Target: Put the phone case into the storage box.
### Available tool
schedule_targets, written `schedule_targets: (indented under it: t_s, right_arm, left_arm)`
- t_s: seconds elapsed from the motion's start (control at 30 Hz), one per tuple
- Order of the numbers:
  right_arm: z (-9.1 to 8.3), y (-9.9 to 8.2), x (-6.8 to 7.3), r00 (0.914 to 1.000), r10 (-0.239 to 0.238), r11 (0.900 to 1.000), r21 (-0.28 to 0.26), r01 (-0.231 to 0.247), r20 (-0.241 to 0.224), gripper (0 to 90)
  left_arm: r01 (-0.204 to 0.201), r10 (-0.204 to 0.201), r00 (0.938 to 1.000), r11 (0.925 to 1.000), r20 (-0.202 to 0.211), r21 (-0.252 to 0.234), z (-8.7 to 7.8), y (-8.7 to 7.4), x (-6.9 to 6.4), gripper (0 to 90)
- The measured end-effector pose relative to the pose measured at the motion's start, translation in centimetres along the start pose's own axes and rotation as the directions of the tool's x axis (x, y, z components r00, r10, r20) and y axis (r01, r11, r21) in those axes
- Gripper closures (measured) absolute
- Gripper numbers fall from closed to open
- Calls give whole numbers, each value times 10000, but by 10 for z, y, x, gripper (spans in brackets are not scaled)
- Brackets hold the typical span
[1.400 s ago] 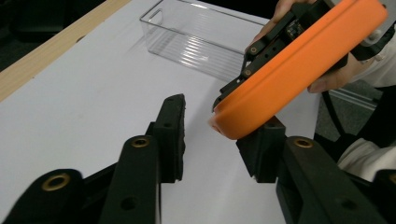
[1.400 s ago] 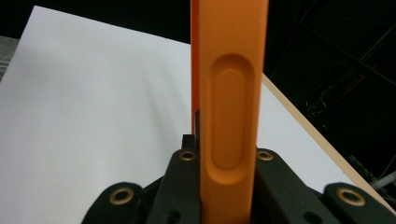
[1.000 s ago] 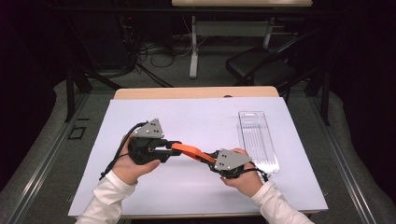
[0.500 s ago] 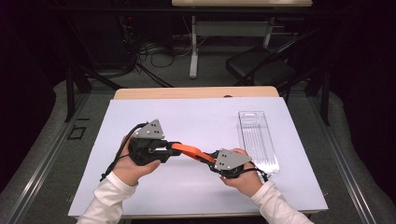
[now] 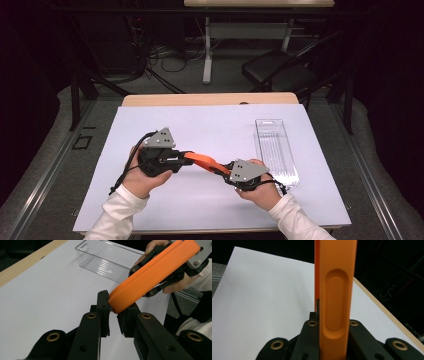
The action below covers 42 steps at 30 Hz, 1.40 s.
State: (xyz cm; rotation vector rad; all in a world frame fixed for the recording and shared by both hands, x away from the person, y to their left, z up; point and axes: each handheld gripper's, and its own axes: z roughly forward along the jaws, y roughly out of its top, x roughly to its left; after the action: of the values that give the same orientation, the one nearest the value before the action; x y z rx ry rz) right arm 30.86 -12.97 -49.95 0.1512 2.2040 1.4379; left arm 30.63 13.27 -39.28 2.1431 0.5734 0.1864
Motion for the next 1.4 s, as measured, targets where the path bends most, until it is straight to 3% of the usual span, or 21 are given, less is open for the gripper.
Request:
schedule_targets:
  t_s: [0.2, 0.53, 0.67, 1.03, 1.4]
  right_arm:
    - [0, 0, 0, 10000, 53, 10000, 17, -53, -13, 879]
    - [-1, 0, -1, 9998, 217, 9997, 79, -217, -44, 876]
    - [0, 0, -2, 9996, 264, 9996, 91, -264, -28, 875]
    - [0, -1, -3, 9997, 239, 9994, 243, -240, 66, 870]
    - [1, -2, -4, 9990, 316, 9986, 417, -329, 316, 836]
  left_arm:
    - [-42, 43, 9995, 10000, -313, 49, 0, 0, -3, 812]
    - [497, -492, 9962, 9988, -720, 52, 1, 2, -9, 815]
    - [750, -751, 9945, 9972, -736, -39, 2, 2, -9, 815]
    - [741, -736, 9946, 9972, -738, 36, 4, 4, -8, 821]
    - [1064, -1048, 9899, 9943, -953, 116, 10, 9, -7, 824]
